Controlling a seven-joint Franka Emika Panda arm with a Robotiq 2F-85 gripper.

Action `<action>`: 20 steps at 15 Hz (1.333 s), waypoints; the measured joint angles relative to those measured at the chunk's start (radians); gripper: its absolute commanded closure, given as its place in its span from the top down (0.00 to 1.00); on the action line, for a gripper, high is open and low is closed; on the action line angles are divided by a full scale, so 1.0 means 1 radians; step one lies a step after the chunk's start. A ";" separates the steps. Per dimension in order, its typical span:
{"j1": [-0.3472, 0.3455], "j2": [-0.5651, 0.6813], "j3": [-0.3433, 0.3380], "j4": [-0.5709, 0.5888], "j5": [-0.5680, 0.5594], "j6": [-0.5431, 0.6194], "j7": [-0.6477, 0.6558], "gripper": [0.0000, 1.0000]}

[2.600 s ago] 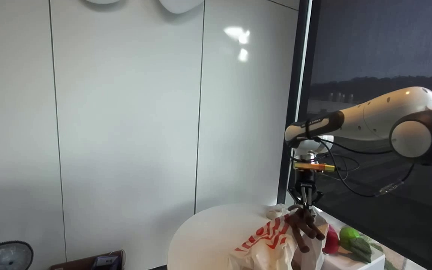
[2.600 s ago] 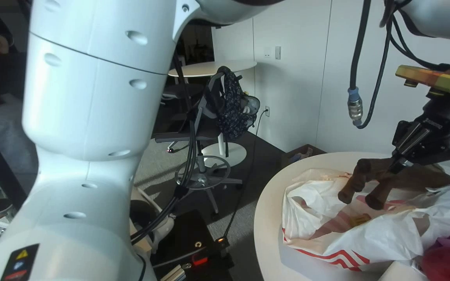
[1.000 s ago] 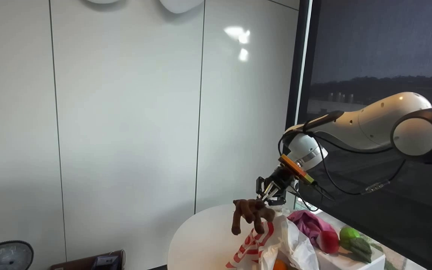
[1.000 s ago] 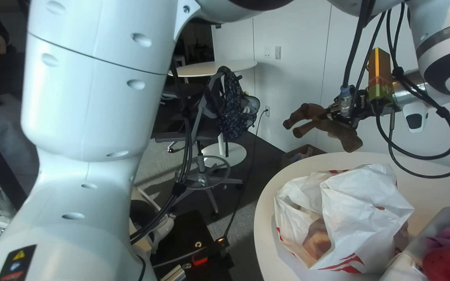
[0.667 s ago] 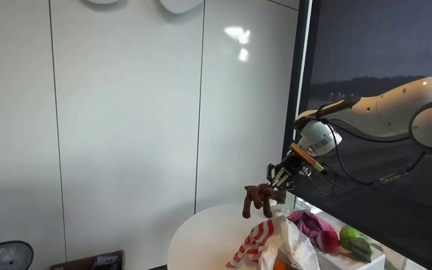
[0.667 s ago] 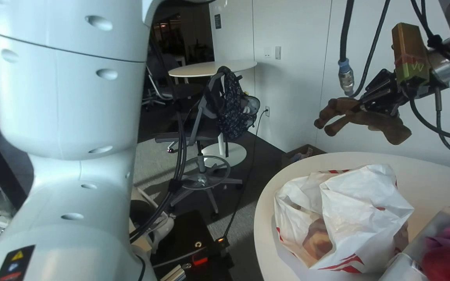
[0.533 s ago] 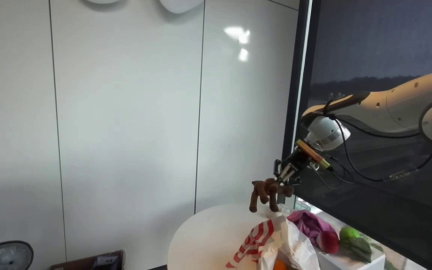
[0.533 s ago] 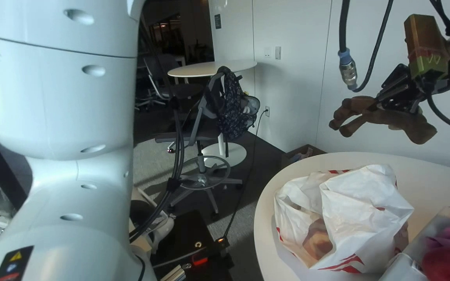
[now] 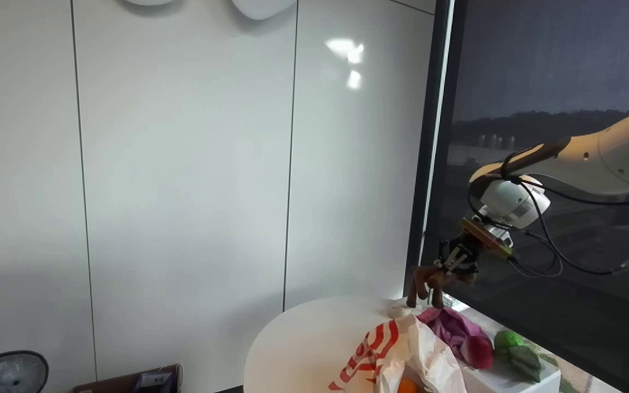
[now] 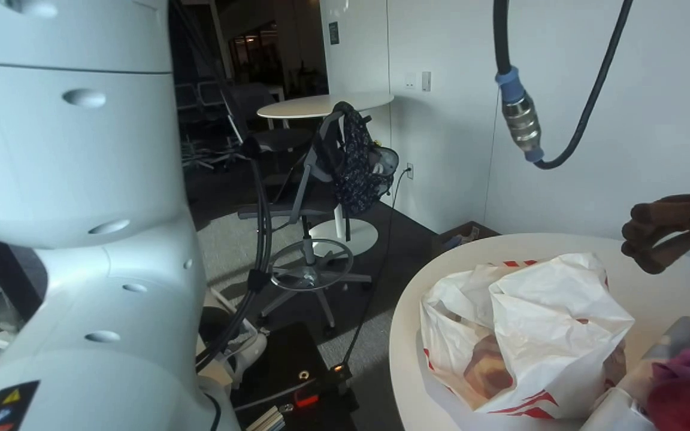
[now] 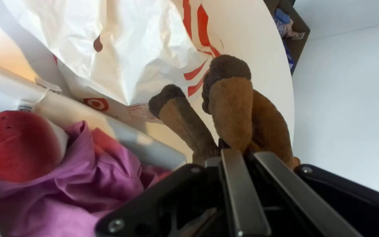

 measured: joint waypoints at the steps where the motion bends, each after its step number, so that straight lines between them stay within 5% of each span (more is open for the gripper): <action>1: -0.006 -0.003 -0.005 -0.026 -0.011 0.057 0.013 0.06; 6: -0.015 -0.006 -0.025 -0.139 -0.125 0.319 0.155 0.06; 10: -0.012 -0.003 -0.027 -0.208 -0.273 0.415 0.312 0.10; 11: -0.009 -0.001 -0.027 -0.222 -0.308 0.422 0.346 0.31; 13: -0.001 0.003 -0.026 -0.239 -0.358 0.429 0.399 0.37; 20: 0.028 0.005 -0.027 -0.251 -0.540 0.435 0.553 0.90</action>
